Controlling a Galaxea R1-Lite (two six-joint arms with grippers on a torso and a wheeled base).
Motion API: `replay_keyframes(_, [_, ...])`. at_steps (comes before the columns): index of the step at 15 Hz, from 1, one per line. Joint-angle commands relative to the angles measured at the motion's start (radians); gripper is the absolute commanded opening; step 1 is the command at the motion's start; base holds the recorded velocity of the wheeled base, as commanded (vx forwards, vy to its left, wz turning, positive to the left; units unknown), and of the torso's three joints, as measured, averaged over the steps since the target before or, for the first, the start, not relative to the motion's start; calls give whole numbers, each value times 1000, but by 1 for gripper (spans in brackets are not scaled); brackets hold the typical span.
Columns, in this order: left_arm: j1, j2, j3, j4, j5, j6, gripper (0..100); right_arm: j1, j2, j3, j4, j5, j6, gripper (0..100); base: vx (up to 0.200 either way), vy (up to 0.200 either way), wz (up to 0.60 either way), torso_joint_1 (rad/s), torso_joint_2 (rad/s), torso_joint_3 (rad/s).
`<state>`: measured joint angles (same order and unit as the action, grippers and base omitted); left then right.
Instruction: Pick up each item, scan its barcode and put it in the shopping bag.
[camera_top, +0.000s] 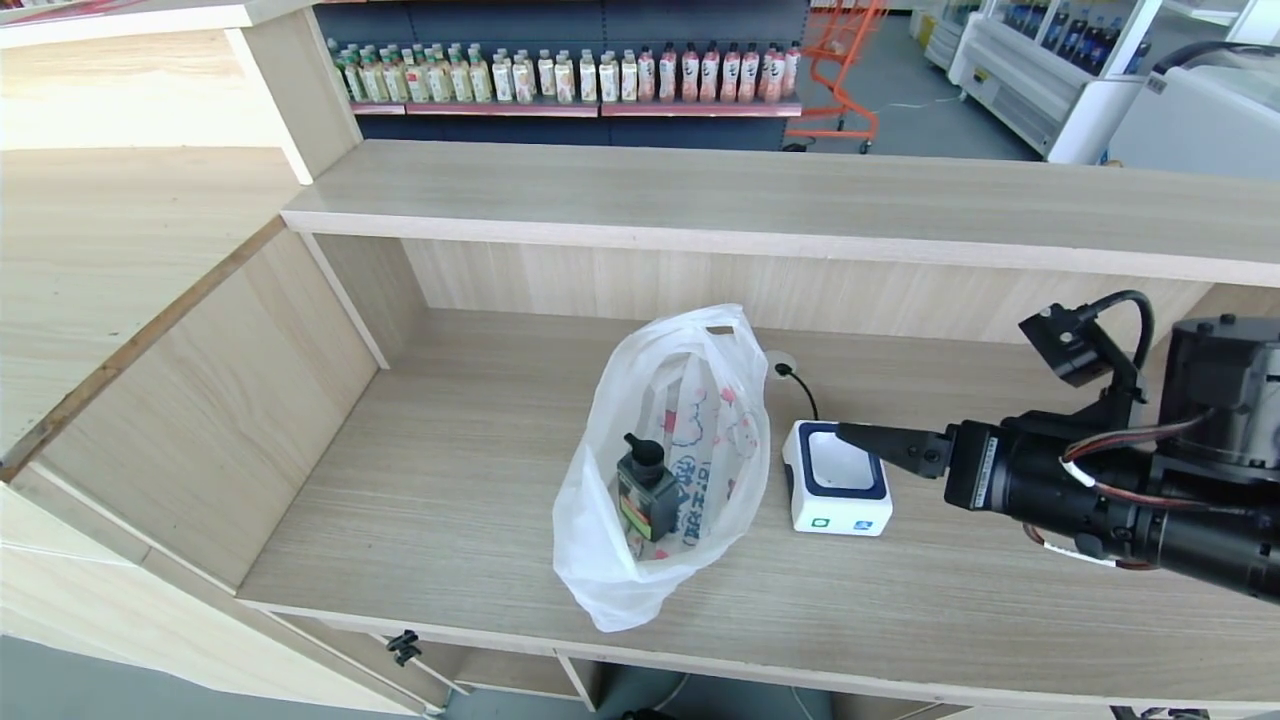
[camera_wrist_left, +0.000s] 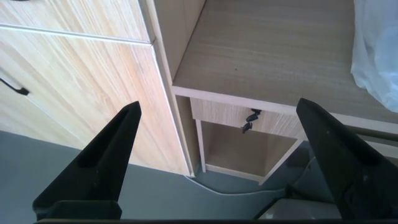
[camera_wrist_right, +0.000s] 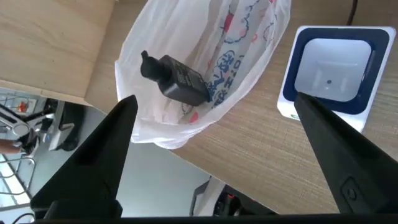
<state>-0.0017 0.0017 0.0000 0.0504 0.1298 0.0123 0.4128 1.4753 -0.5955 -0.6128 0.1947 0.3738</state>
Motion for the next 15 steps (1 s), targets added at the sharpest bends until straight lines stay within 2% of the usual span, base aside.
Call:
replay_keyframes(1, [0, 0, 0, 0, 1, 0, 100, -5, -17, 6, -1, 0, -1, 100, -200, 0, 0, 7, 7, -2])
replay_keyframes(4, [0, 0, 0, 0, 1, 1, 100, -12, -35, 10, 1, -1, -1, 100, -200, 0, 0, 7, 5, 2])
replay_keyframes(7, [0, 0, 0, 0, 1, -2, 100, -35, -58, 28, 2, -1, -3, 100, 0, 0, 0, 0, 0, 0])
replay_keyframes(15, [0, 0, 0, 0, 1, 3, 100, -193, -93, 71, 8, 2, -3, 100, 0, -200, 0, 3, 6, 5])
